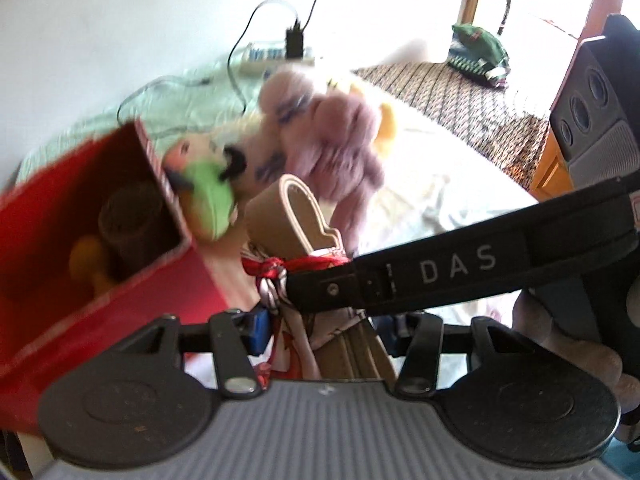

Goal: Organize objects
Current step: 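Lift the figurine with the right gripper and carry it over the box, then lower the figurine beside the gourd and open the right gripper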

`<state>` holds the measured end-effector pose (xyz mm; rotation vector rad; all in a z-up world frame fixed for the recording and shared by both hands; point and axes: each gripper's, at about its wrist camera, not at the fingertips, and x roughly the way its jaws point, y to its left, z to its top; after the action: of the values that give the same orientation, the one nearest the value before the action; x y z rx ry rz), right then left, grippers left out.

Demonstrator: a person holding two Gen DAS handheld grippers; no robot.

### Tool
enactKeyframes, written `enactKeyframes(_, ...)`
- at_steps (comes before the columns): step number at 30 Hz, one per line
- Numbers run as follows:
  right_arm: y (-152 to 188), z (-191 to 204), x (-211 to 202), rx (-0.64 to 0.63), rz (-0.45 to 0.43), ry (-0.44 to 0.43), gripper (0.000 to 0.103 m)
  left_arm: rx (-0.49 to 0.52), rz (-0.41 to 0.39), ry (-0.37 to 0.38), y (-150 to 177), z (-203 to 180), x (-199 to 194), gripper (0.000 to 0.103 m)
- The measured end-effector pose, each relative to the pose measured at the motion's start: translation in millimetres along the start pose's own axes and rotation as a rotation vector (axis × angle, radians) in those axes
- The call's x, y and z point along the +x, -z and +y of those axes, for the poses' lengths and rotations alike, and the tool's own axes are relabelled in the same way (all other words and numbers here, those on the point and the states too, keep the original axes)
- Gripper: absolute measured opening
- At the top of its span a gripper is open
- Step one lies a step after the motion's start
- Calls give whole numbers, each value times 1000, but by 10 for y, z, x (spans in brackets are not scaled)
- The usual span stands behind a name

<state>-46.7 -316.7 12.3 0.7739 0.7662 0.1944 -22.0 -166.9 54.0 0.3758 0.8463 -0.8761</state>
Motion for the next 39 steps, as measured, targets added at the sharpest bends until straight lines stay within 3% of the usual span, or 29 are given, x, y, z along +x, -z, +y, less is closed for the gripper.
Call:
enactKeyframes(6, -260, 382, 86, -65, -88, -25, 26, 40, -107, -46, -266, 104, -254, 52)
enactKeyframes(15, -728, 989, 575, -226, -83, -60, 26, -28, -175, -149, -511, 894, -591, 52)
enactKeyframes(22, -872, 1348, 1291, -279, 23, -17, 26, -142, -95, -146, -504, 1707, -450, 52)
enactKeyframes(27, -841, 1399, 1769, -276, 143, 52, 26, -229, 21, -95, -339, 2132, -137, 51)
enactKeyframes(32, -762, 1318, 2187, -237, 268, 101, 26, -286, 136, -69, -142, 2407, 169, 51)
enactKeyframes(39, -696, 1308, 2521, -227, 396, 162, 25, -288, 238, -57, -6, 2565, 320, 53)
